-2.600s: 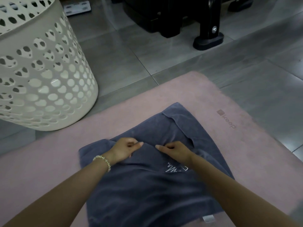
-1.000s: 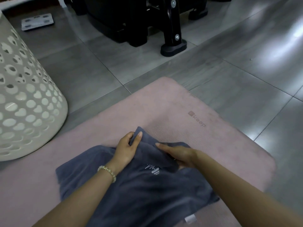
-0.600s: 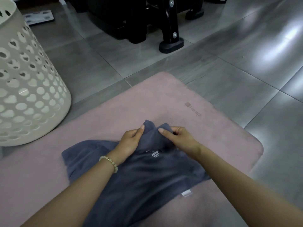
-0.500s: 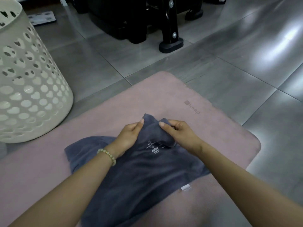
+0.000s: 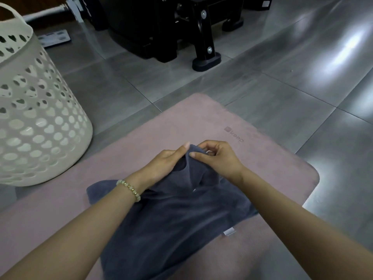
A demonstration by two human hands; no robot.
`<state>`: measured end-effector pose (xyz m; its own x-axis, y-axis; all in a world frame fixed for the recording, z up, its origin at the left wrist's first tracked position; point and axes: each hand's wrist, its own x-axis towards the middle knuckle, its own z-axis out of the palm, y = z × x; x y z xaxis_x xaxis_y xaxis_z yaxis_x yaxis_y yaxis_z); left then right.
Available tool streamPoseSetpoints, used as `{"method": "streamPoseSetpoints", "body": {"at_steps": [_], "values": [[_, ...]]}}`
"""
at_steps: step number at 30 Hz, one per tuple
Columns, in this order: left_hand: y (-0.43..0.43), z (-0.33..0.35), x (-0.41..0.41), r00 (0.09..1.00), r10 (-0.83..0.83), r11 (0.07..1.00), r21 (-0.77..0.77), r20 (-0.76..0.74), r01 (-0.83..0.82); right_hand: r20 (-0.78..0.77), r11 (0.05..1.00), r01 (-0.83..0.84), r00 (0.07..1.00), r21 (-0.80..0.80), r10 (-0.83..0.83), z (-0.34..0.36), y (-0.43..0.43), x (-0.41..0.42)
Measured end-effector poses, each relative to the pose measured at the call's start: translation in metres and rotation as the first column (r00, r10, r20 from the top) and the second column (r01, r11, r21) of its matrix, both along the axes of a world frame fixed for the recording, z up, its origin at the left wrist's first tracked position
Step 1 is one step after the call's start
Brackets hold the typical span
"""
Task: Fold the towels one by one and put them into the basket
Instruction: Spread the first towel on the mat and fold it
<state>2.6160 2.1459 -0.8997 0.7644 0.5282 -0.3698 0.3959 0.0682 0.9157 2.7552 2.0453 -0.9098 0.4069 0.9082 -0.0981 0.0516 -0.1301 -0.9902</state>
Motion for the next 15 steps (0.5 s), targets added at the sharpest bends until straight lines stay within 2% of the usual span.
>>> {"method": "streamPoseSetpoints", "body": {"at_steps": [2, 5, 7, 9, 11, 12, 14, 15], "values": [[-0.002, -0.002, 0.004, 0.999, -0.037, 0.999, 0.019, 0.000, 0.037, -0.040, 1.000, 0.008, 0.999, -0.021, -0.008, -0.001, -0.002, 0.003], [-0.004, -0.007, 0.014, 0.999, -0.002, 0.999, 0.040, 0.044, 0.000, -0.200, 0.993, 0.024, 0.979, -0.116, -0.047, -0.006, -0.008, 0.015], [-0.006, -0.009, 0.022, 0.994, 0.067, 0.997, 0.022, 0.090, -0.069, -0.322, 0.982, -0.028, 0.946, -0.188, -0.035, -0.015, -0.018, 0.028], [-0.006, -0.013, 0.030, 0.987, 0.126, 0.991, 0.025, 0.102, -0.129, -0.397, 0.974, -0.126, 0.917, -0.187, 0.043, -0.026, -0.034, 0.040], [-0.003, -0.020, 0.039, 0.976, 0.190, 0.978, 0.061, 0.107, -0.197, -0.371, 0.968, -0.162, 0.925, -0.192, 0.082, -0.037, -0.051, 0.046], [-0.003, -0.022, 0.044, 0.966, 0.232, 0.966, 0.087, 0.113, -0.242, -0.313, 0.968, -0.115, 0.949, -0.221, 0.041, -0.043, -0.059, 0.048], [-0.002, -0.028, 0.056, 0.955, 0.276, 0.941, 0.170, 0.108, -0.292, -0.150, 0.949, 0.115, 0.975, -0.295, -0.165, -0.057, -0.075, 0.055], [-0.002, -0.032, 0.060, 0.958, 0.271, 0.934, 0.217, 0.088, -0.284, -0.094, 0.911, 0.237, 0.954, -0.337, -0.283, -0.065, -0.084, 0.060]]}}
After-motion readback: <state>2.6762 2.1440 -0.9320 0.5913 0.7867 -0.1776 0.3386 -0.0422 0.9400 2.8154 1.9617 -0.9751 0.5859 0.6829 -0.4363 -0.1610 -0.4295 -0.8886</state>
